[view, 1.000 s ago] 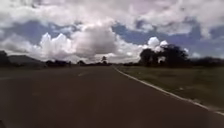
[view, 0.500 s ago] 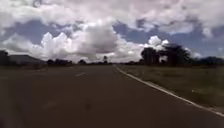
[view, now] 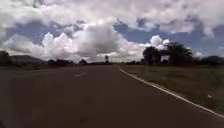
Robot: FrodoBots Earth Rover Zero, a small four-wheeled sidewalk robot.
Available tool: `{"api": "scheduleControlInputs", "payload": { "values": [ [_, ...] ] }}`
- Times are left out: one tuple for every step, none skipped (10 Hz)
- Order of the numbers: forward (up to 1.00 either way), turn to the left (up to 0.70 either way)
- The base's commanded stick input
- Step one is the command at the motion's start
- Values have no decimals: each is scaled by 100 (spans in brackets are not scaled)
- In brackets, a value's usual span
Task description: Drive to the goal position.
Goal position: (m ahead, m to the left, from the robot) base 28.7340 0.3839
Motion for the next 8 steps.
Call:
{"api": "scheduleControlInputs", "payload": {
  "values": [
    [100,0],
    [100,0],
    [100,0],
    [100,0],
    [100,0],
    [100,0],
    [100,0],
    [100,0]
  ]
}}
